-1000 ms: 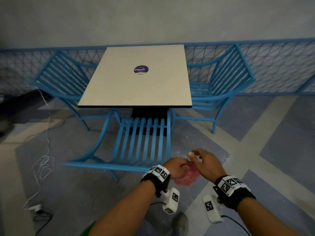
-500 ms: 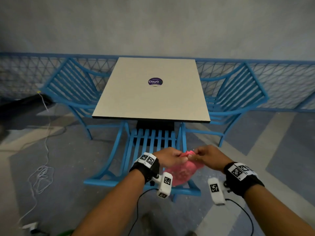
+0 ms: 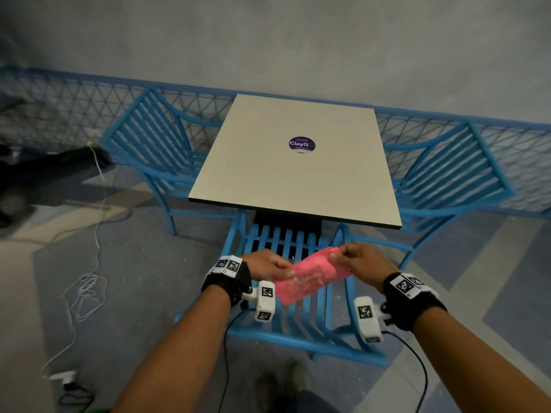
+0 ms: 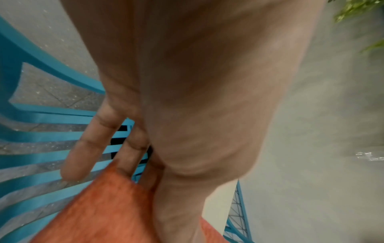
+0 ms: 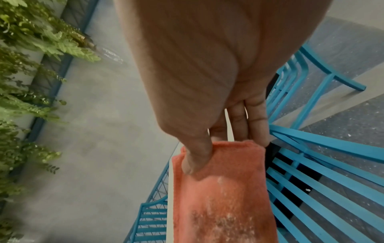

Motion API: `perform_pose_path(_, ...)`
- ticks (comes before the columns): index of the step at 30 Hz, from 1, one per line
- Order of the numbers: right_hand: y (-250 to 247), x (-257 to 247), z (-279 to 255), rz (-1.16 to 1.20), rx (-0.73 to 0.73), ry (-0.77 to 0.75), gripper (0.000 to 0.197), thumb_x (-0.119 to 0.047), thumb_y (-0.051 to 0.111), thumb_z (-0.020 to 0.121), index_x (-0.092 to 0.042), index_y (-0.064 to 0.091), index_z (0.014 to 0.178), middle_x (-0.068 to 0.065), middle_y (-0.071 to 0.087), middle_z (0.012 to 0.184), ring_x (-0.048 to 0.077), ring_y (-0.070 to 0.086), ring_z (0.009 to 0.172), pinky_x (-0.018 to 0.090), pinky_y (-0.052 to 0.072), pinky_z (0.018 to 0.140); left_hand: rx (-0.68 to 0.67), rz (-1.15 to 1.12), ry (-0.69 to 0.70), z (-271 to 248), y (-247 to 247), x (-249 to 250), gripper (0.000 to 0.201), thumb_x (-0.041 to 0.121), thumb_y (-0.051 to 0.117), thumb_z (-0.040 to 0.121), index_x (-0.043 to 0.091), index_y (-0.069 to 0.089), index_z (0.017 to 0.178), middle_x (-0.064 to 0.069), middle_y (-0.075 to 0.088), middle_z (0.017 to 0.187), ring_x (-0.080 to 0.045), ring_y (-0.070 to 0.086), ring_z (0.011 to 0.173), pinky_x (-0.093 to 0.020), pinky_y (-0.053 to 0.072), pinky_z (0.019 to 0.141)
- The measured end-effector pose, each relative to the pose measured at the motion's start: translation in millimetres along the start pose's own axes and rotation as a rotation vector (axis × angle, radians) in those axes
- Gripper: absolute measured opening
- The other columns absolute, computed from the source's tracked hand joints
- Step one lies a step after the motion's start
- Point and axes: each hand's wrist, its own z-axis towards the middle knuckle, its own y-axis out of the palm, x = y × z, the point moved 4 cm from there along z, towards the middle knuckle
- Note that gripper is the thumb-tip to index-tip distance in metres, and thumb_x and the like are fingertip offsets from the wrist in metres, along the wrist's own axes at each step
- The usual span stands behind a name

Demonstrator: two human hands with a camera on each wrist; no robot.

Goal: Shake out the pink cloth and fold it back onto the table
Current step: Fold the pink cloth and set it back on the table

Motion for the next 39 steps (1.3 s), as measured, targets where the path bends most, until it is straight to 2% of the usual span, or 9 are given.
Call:
perform_pose_path(3, 3, -2, 19, -0.021, -0.015, 0.003, 0.024, -0.043, 0.07, 0.084, -0.02, 0.074, 0.084, 0.003, 0.076, 0.085, 0.022, 0.072, 0.082, 0.038, 0.059, 0.078, 0.027, 0.052, -0.046, 12, -13, -8, 0.018, 0.047, 0.065, 0.096, 0.037, 0.078, 0.104, 0.019, 0.072, 0.092, -0.011, 0.071, 0.096, -0.036, 0.055, 0.094)
perform_pose_path(8, 0, 2, 59, -0.175, -0.047, 0.012, 0.015, -0.036, 0.072, 0.083, -0.023, 0.072, 0.089, -0.003, 0.075, 0.09, 0.015, 0.07, 0.085, 0.035, 0.058, 0.079, 0.086, 0.148, -0.113, 42, -39, -9, 0.024, 0.042, 0.069, 0.095, 0.025, 0.081, 0.106, 0.014, 0.075, 0.093, -0.012, 0.072, 0.091, -0.034, 0.056, 0.087)
perform_pose_path(11, -3, 2, 87, -0.348, -0.113, 0.031, 0.019, -0.039, 0.068, 0.086, -0.021, 0.071, 0.094, -0.007, 0.069, 0.089, 0.012, 0.064, 0.085, 0.019, 0.044, 0.065, 0.114, 0.208, -0.191, 70, -58, -13, 0.024, 0.041, 0.073, 0.091, 0.021, 0.083, 0.098, 0.005, 0.079, 0.1, -0.016, 0.072, 0.089, -0.034, 0.058, 0.085)
perform_pose_path(15, -10, 3, 135, -0.514, -0.221, 0.043, 0.024, -0.035, 0.069, 0.086, -0.016, 0.071, 0.1, 0.002, 0.07, 0.098, 0.016, 0.06, 0.088, 0.026, 0.043, 0.071, 0.096, 0.357, -0.323, 108, -84, -7, 0.04, 0.043, 0.072, 0.089, 0.014, 0.06, 0.064, -0.003, 0.055, 0.06, -0.023, 0.05, 0.062, -0.03, 0.041, 0.059)
perform_pose_path(19, -15, 3, 191, -0.672, -0.28, -0.003, 0.024, -0.033, 0.068, 0.082, -0.016, 0.071, 0.098, 0.006, 0.072, 0.101, 0.024, 0.065, 0.096, 0.03, 0.049, 0.077, 0.101, 0.42, -0.396, 144, -117, -2, 0.042, 0.046, 0.079, 0.081, 0.004, 0.078, 0.086, -0.012, 0.074, 0.073, -0.022, 0.055, 0.063, -0.026, 0.041, 0.054)
perform_pose_path(25, -35, -6, 262, -0.619, -0.231, -0.022, 0.012, -0.034, 0.071, 0.078, -0.03, 0.071, 0.09, 0.001, 0.072, 0.094, 0.019, 0.067, 0.087, 0.033, 0.055, 0.078, 0.14, 0.47, -0.418, 195, -171, -13, 0.034, 0.043, 0.069, 0.078, 0.01, 0.077, 0.072, -0.002, 0.074, 0.066, -0.022, 0.068, 0.058, -0.037, 0.058, 0.06)
perform_pose_path(32, -49, -15, 315, -0.516, 0.1, -0.057, 0.016, -0.037, 0.062, 0.086, -0.03, 0.071, 0.097, 0.002, 0.075, 0.084, 0.025, 0.068, 0.076, 0.03, 0.051, 0.064, 0.58, 0.366, -0.346, 224, -223, 19, 0.021, 0.019, 0.065, 0.089, 0.016, 0.084, 0.095, -0.006, 0.08, 0.092, -0.027, 0.074, 0.081, -0.029, 0.058, 0.069)
perform_pose_path(36, -36, -8, 321, -0.524, 0.251, -0.114, 0.022, -0.034, 0.059, 0.089, -0.027, 0.069, 0.107, 0.001, 0.077, 0.087, 0.027, 0.07, 0.077, 0.032, 0.054, 0.065, 0.762, 0.362, -0.322, 238, -209, 10, 0.016, 0.02, 0.067, 0.096, 0.014, 0.08, 0.103, -0.007, 0.073, 0.105, -0.029, 0.072, 0.095, -0.034, 0.056, 0.08)
perform_pose_path(39, -13, 19, 319, -0.595, 0.129, -0.06, 0.027, -0.026, 0.059, 0.089, -0.025, 0.067, 0.115, 0.004, 0.075, 0.1, 0.027, 0.071, 0.088, 0.035, 0.057, 0.076, 0.644, 0.434, -0.327, 250, -175, -22, 0.021, 0.012, 0.061, 0.096, 0.015, 0.08, 0.105, -0.006, 0.072, 0.111, -0.031, 0.072, 0.1, -0.032, 0.053, 0.077)
